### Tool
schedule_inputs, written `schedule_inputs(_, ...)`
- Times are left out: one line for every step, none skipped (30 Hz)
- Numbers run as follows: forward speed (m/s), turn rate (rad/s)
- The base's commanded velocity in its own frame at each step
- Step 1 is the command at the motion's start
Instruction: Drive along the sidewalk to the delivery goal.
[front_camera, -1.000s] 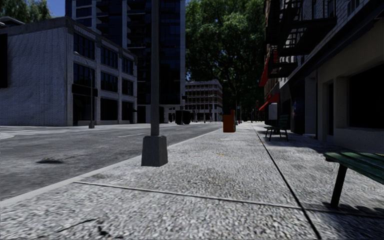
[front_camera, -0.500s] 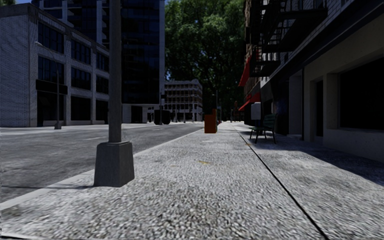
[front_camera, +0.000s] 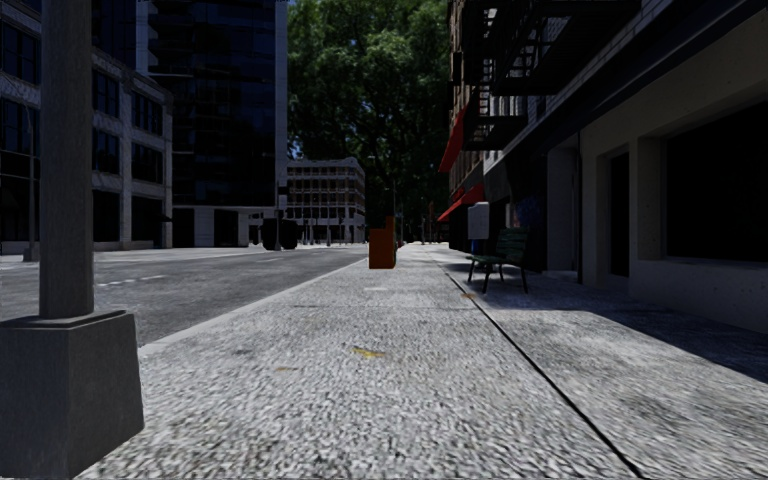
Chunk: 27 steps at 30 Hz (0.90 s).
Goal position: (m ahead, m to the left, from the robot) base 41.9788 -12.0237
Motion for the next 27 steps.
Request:
schedule_inputs(1.78, -0.33)
schedule_inputs(1.78, -0.33)
schedule_inputs(1.78, -0.33)
schedule_inputs(1.78, -0.33)
schedule_inputs(1.78, -0.33)
schedule_inputs(1.78, -0.33)
schedule_inputs(1.78, -0.33)
schedule_inputs(1.78, -0.24)
schedule_inputs(1.78, -0.02)
schedule_inputs(1.78, 0.0)
schedule_inputs(1.78, 0.0)
schedule_inputs(1.78, 0.0)
schedule_inputs(1.78, 0.0)
schedule_inputs(1.78, 0.0)
schedule_inputs(1.78, 0.0)
schedule_inputs(1.78, 0.0)
schedule_inputs(1.78, 0.0)
schedule_inputs(1.78, 0.0)
schedule_inputs(1.78, 0.0)
schedule_inputs(1.78, 0.0)
schedule_inputs(1.78, 0.0)
schedule_inputs(1.78, 0.0)
schedule_inputs(1.78, 0.0)
schedule_inputs(1.78, 0.0)
schedule_inputs(1.78, 0.0)
schedule_inputs(1.78, 0.0)
schedule_inputs(1.78, 0.0)
